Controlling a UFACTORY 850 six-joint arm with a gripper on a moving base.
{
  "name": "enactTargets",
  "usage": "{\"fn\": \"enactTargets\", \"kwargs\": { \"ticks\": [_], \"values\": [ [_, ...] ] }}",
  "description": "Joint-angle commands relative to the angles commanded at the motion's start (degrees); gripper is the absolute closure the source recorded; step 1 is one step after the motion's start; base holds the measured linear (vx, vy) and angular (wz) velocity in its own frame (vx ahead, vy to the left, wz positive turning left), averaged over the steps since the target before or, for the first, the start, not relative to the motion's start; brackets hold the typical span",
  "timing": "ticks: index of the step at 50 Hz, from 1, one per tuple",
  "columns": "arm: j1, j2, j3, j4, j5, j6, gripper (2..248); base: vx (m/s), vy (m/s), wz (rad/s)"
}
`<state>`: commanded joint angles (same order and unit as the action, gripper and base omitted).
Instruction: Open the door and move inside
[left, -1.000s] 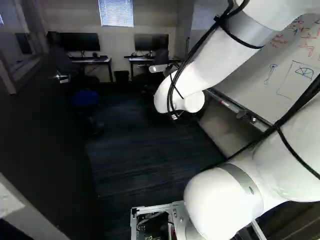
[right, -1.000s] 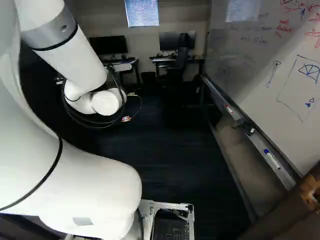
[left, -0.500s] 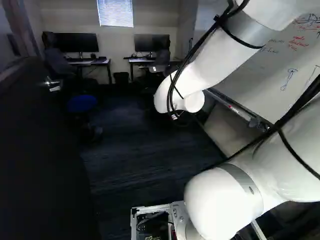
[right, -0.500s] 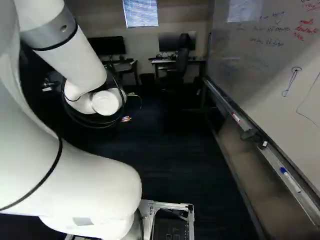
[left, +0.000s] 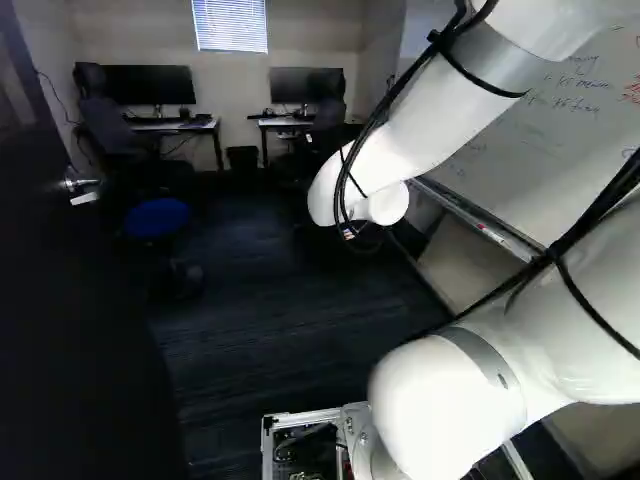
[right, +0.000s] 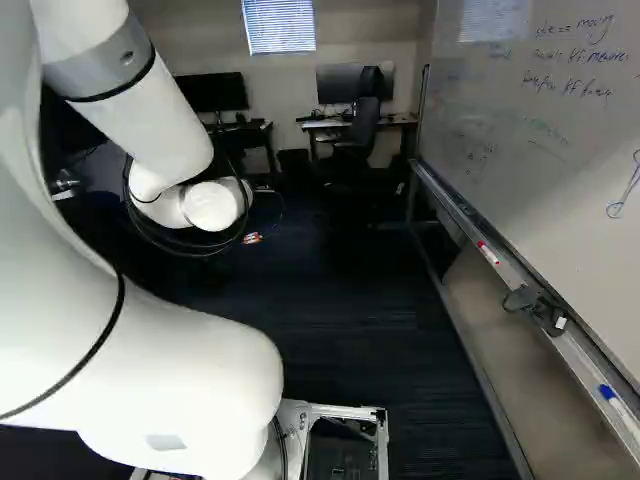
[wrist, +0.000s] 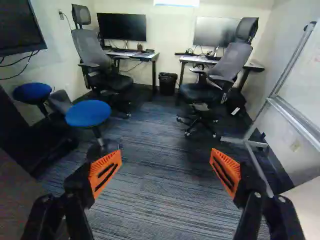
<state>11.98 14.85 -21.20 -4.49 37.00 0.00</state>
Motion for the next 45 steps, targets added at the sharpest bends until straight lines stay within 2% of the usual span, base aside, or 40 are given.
{"fn": "enactTargets", "kwargs": {
  "ticks": [45],
  "values": [
    [0.0,0.0,0.0,0.0,0.0,0.0,3,0.243,0.008,-0.012]
  ]
}}
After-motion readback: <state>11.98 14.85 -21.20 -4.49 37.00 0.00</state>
